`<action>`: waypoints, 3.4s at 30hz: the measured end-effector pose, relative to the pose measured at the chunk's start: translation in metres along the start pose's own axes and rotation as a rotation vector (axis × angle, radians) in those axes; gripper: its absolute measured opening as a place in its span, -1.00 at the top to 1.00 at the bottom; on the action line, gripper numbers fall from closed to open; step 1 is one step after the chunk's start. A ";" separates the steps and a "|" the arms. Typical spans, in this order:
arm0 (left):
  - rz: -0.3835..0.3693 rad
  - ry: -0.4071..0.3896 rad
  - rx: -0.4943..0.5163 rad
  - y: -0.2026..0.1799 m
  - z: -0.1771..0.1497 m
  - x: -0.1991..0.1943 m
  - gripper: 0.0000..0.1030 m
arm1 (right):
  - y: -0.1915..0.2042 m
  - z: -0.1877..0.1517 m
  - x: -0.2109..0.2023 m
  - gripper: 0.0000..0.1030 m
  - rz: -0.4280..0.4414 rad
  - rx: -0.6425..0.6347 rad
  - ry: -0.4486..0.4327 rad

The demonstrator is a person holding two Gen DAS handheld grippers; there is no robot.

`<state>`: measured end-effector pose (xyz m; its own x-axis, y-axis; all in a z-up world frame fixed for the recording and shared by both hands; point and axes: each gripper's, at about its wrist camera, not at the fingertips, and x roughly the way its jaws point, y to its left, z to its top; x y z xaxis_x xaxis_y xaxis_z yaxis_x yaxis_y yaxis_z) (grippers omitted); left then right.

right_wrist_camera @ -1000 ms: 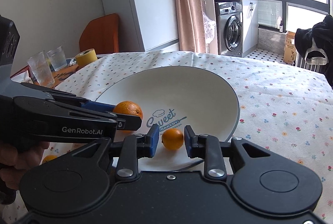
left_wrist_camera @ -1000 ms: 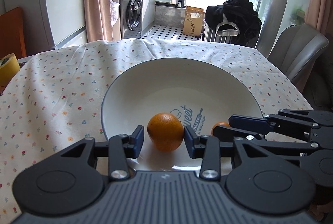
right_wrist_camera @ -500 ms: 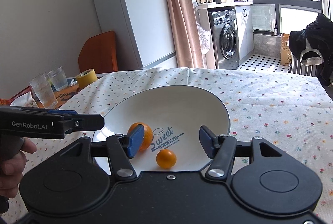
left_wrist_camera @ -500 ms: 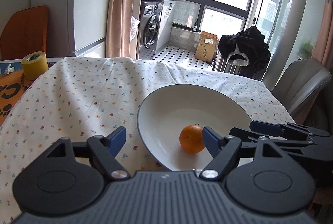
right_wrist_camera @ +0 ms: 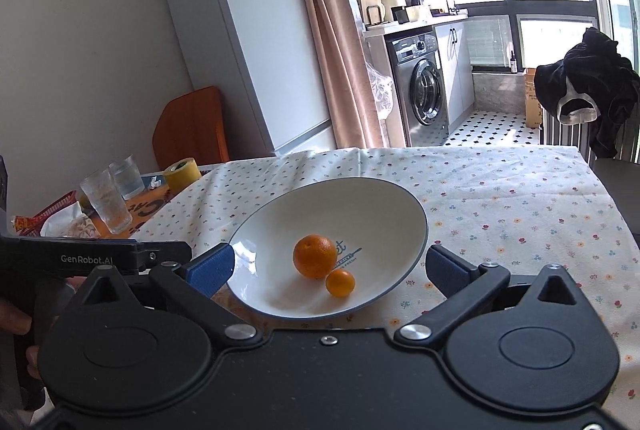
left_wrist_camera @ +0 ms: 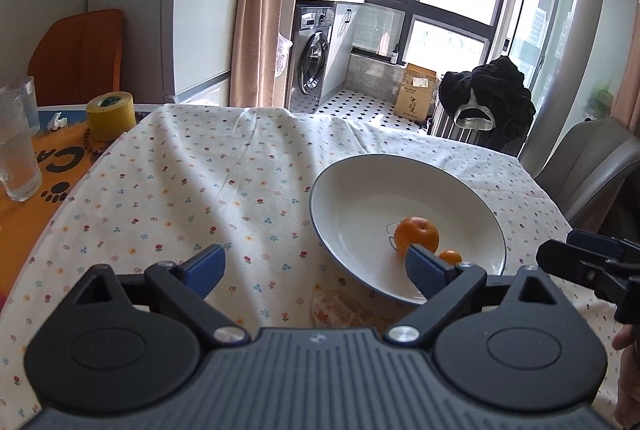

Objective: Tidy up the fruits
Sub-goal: 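Open the left tool over the bowl while the right tool releases its tangerine, then move both open tools back from the bowl toward the fruit pile, then grasp another large orange with the left tool while the right tool grasps a tangerine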

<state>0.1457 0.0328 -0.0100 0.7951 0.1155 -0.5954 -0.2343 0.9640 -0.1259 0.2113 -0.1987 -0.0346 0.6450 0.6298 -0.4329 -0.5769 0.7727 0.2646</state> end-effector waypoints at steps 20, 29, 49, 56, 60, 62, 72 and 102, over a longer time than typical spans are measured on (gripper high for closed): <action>-0.027 -0.034 0.003 0.020 -0.035 -0.057 -1.00 | 0.029 -0.028 -0.049 -1.00 -0.036 -0.011 -0.026; -0.029 -0.031 -0.028 0.033 -0.047 -0.072 -1.00 | 0.033 -0.033 -0.062 -1.00 -0.025 0.008 -0.015; 0.001 0.025 -0.076 0.053 -0.064 -0.077 -1.00 | 0.036 -0.050 -0.061 -0.97 -0.026 -0.026 0.093; -0.019 0.028 -0.038 0.046 -0.070 -0.068 -0.99 | 0.036 -0.059 -0.047 -0.63 -0.002 -0.033 0.137; -0.036 0.028 -0.020 0.040 -0.070 -0.062 -0.96 | 0.037 -0.063 -0.038 -0.37 0.003 -0.042 0.158; -0.050 0.026 -0.015 0.038 -0.070 -0.057 -0.94 | 0.035 -0.064 -0.033 -0.19 0.009 -0.033 0.168; -0.112 0.043 -0.001 0.030 -0.067 -0.036 -0.36 | 0.023 -0.064 -0.013 0.32 0.002 -0.020 0.184; -0.100 0.095 -0.031 0.013 -0.072 0.003 0.27 | 0.009 -0.067 0.007 0.58 0.026 0.000 0.215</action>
<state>0.1043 0.0285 -0.0706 0.7591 -0.0058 -0.6509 -0.1749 0.9614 -0.2125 0.1773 -0.1923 -0.0932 0.5078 0.6182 -0.5999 -0.5920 0.7563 0.2783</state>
